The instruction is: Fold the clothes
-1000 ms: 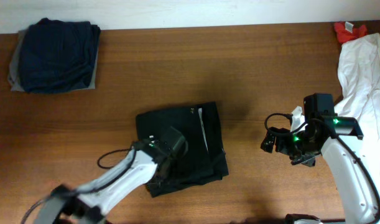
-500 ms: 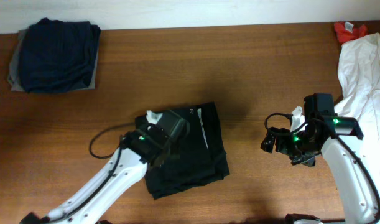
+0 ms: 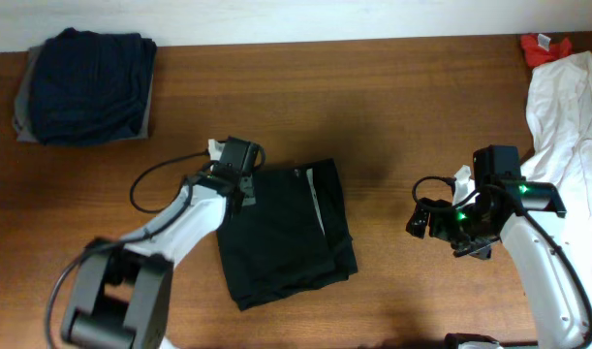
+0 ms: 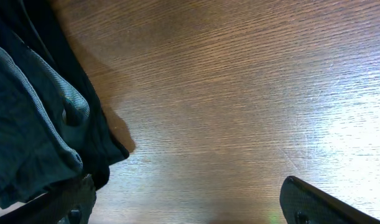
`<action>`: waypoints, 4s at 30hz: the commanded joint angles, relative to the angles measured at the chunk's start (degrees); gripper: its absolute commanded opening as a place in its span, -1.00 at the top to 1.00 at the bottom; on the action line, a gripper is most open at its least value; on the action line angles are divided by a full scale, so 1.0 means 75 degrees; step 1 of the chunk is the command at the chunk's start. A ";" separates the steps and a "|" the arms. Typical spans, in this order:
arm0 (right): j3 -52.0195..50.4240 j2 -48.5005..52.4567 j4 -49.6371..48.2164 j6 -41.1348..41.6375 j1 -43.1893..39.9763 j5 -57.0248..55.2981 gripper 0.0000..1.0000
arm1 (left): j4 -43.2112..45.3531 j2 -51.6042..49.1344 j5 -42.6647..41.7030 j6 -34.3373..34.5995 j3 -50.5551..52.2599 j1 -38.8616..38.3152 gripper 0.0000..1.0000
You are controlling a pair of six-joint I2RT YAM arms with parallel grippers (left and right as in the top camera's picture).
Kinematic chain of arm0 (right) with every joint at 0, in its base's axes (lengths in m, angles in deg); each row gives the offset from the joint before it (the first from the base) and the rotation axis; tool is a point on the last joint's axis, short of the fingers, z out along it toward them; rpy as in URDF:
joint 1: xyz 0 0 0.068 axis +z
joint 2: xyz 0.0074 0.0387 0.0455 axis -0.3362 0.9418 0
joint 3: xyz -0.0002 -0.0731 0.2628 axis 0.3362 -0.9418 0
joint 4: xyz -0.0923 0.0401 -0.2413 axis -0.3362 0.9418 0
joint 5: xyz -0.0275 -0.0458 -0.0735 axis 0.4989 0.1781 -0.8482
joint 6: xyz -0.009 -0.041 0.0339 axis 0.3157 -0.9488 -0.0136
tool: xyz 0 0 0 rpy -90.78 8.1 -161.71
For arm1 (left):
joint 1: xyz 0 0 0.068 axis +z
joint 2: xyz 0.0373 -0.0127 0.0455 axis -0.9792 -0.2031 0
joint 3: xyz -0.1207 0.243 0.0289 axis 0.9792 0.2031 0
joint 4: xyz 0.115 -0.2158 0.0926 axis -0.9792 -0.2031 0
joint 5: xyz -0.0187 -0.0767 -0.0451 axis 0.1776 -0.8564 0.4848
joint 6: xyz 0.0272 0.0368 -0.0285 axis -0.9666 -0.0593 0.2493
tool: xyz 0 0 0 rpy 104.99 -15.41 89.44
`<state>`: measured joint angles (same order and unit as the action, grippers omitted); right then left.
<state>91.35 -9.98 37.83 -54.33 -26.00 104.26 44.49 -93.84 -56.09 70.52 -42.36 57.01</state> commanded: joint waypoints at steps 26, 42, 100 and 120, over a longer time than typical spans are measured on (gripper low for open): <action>0.0073 0.0000 0.0003 -0.0052 -0.0058 0.0047 -0.97 | -0.4616 0.2938 -0.1174 -0.0178 -0.0510 0.0385 -0.99; 0.0073 0.0000 0.0003 -0.0052 -0.0058 0.0047 -0.97 | -0.1923 0.2906 -0.6758 -0.3022 0.2920 0.4010 -0.99; 0.0073 0.0000 0.0003 -0.0052 -0.0058 0.0044 -0.97 | 0.4086 -0.0038 -0.0702 -0.2209 -0.1594 0.3171 0.98; 0.0073 0.0000 0.0003 -0.0052 -0.0058 0.0044 -0.97 | 0.6102 -0.0210 0.0874 0.0411 -0.2034 0.3911 0.98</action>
<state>91.35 -9.98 37.83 -54.38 -26.00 104.26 88.11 -94.14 -55.77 69.56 -55.26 85.99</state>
